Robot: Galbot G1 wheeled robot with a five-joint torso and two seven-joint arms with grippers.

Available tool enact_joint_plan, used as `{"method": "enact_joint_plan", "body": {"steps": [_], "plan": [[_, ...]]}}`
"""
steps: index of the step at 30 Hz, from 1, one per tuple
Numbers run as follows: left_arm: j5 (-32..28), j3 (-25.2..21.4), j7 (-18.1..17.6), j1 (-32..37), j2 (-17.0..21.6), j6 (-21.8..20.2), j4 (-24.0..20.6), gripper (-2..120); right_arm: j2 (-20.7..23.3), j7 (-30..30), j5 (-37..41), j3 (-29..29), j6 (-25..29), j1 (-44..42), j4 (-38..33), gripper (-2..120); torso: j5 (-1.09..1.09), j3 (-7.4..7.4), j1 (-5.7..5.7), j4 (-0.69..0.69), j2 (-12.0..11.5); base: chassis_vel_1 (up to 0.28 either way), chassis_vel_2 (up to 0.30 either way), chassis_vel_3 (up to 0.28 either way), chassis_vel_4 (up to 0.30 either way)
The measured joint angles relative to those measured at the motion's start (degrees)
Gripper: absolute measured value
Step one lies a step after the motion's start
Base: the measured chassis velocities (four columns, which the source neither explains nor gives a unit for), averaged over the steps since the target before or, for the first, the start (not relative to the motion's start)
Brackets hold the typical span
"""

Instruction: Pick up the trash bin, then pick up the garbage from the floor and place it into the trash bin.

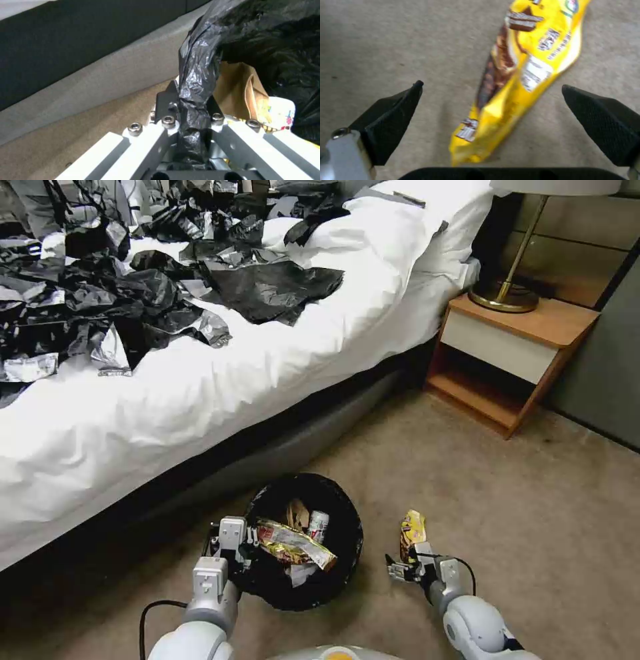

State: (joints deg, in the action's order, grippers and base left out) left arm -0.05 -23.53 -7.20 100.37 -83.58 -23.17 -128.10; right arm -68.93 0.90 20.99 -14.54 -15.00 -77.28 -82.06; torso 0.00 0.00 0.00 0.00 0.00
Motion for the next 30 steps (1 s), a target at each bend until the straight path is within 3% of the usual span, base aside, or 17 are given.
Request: {"method": "enact_joint_plan", "body": {"steps": [17, 20, 30], "plan": [[0.76, 0.34, -0.08, 1.30, -0.15, 0.68, -0.55, 1, -1.55, -2.08, -1.91, -1.93, 4.57, 2.59, 5.41, 97, 0.00, 0.00, 0.00, 0.00, 0.00, 0.000, 0.000, 0.000, 0.000], [0.92, 0.35, -0.08, 1.69, -0.19, 0.84, -0.77, 1, -2.86, -2.22, -2.44, -1.94, 4.98, 4.10, 7.84, 93, 0.00, 0.00, 0.00, 0.01, 0.00, 0.000, 0.000, 0.000, 0.000], [1.16, 0.17, -0.08, 2.82, -0.07, 1.24, -1.54, 1, -5.38, -3.05, -5.39, -2.41, 7.33, 6.56, 14.29, 63, -0.09, -0.02, -0.01, -0.04, 0.01, 0.000, 0.000, 0.000, 0.000]]}}
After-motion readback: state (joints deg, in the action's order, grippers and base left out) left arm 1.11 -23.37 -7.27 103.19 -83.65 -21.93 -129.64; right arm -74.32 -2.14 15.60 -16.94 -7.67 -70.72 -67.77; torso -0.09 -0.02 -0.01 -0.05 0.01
